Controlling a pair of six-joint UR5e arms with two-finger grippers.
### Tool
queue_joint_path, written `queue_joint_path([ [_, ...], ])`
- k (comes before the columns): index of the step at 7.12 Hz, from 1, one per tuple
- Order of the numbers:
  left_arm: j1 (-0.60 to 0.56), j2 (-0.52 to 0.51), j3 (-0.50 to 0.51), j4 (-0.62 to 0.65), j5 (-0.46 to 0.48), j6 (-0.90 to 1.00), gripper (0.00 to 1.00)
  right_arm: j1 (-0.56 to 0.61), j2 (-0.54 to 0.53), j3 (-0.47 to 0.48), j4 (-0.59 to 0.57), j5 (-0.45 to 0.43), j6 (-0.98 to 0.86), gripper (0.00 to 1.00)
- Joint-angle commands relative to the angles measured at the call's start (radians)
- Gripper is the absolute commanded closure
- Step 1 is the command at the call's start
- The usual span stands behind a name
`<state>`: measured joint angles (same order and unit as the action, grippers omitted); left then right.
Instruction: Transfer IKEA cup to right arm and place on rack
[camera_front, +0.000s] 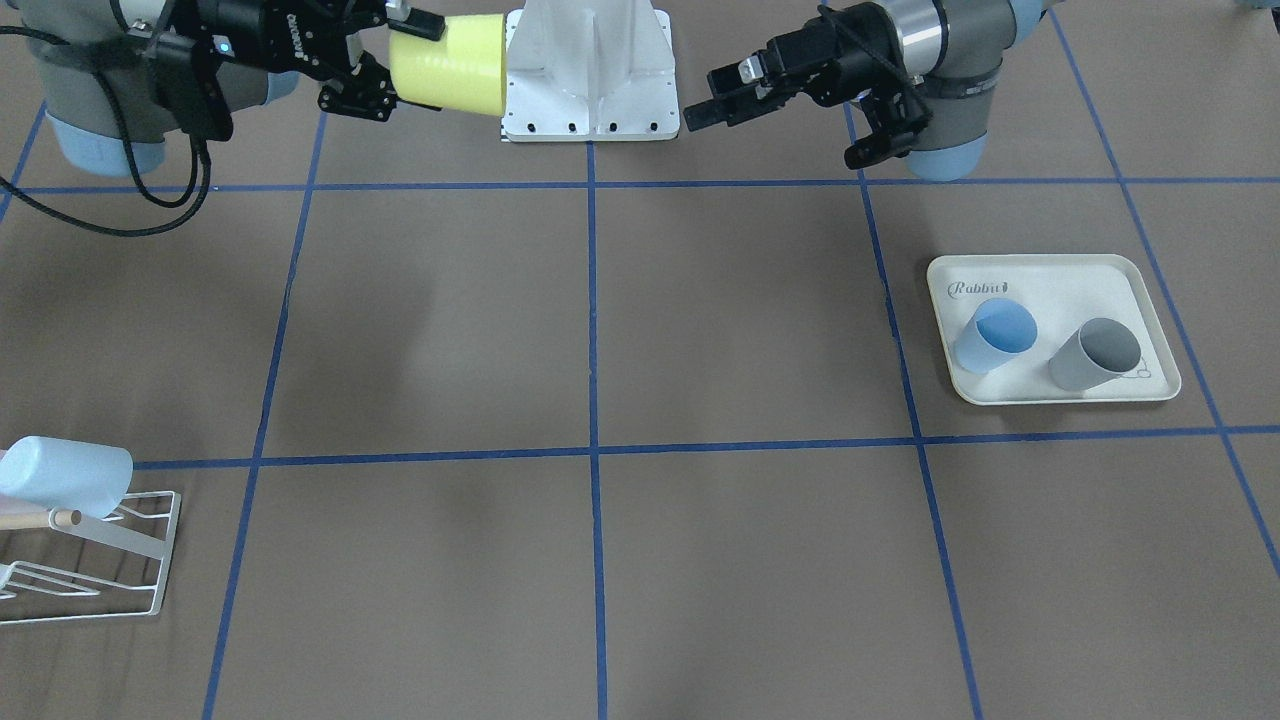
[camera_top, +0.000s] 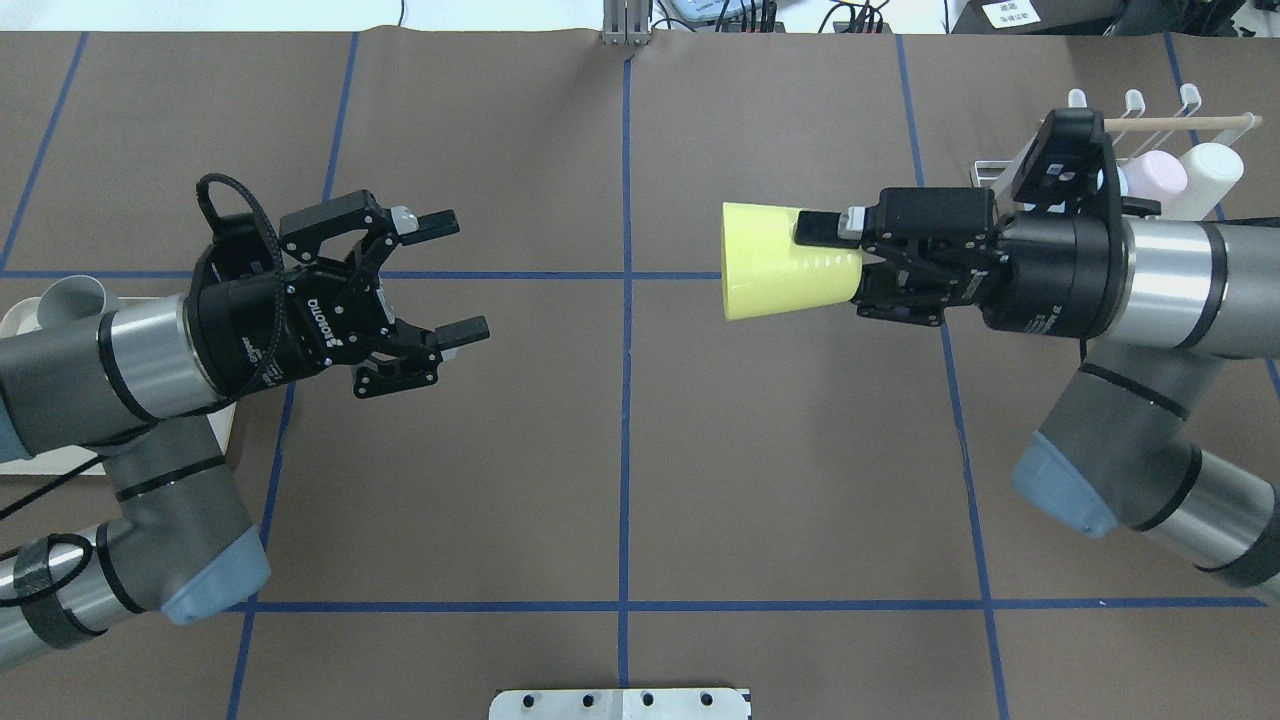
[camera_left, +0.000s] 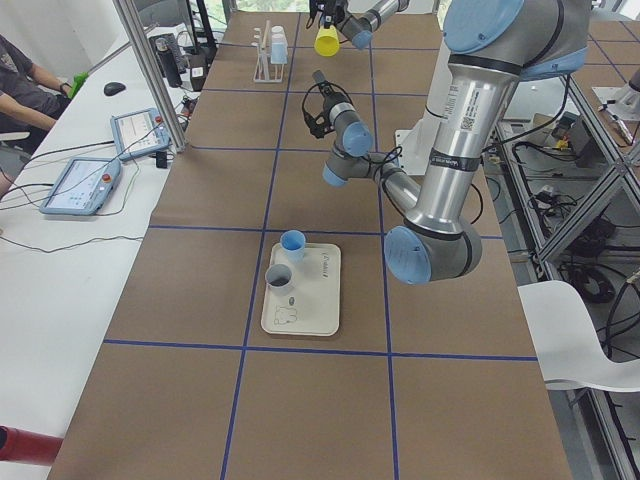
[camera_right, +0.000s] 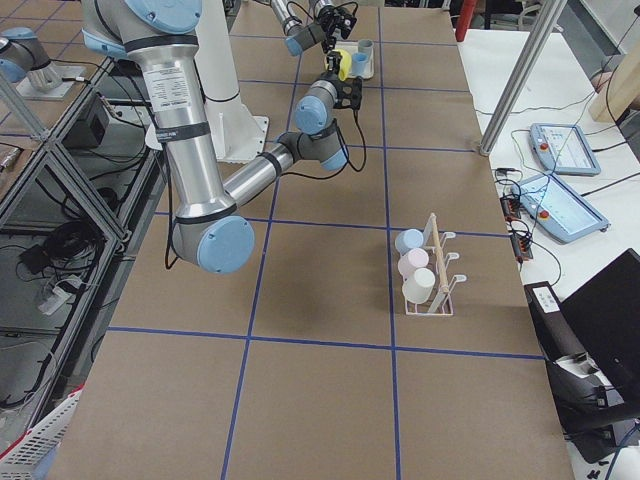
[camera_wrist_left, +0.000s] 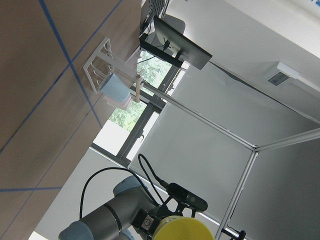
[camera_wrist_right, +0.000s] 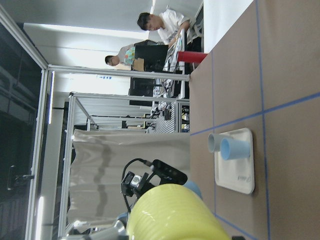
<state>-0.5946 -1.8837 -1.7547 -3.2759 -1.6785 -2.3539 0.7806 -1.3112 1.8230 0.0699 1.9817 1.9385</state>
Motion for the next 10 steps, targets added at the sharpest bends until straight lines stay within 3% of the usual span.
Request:
queue_joint_path([
  [1,-0.106,0.006,0.020,0.188,-0.117,0.199,0.01,0.202,0.003,-0.150,-0.053,0.139,-0.202,0.70],
  [3,-0.142,0.018,0.063,0.254,-0.127,0.405,0.00,0.346,0.009,-0.162,-0.332,0.260,-0.552,0.70],
  [4,-0.186,0.018,0.073,0.333,-0.148,0.450,0.00,0.391,0.019,-0.162,-0.478,0.279,-0.705,0.70],
  [6,-0.311,0.018,0.072,0.519,-0.315,0.686,0.00,0.492,0.102,-0.163,-0.849,0.345,-0.987,0.70],
  [8,-0.420,0.034,0.067,0.693,-0.381,0.830,0.00,0.560,0.143,-0.172,-1.188,0.356,-1.319,0.71],
  [10,-0.519,0.076,0.072,0.778,-0.432,1.024,0.00,0.574,0.278,-0.273,-1.459,0.364,-1.524,0.71],
])
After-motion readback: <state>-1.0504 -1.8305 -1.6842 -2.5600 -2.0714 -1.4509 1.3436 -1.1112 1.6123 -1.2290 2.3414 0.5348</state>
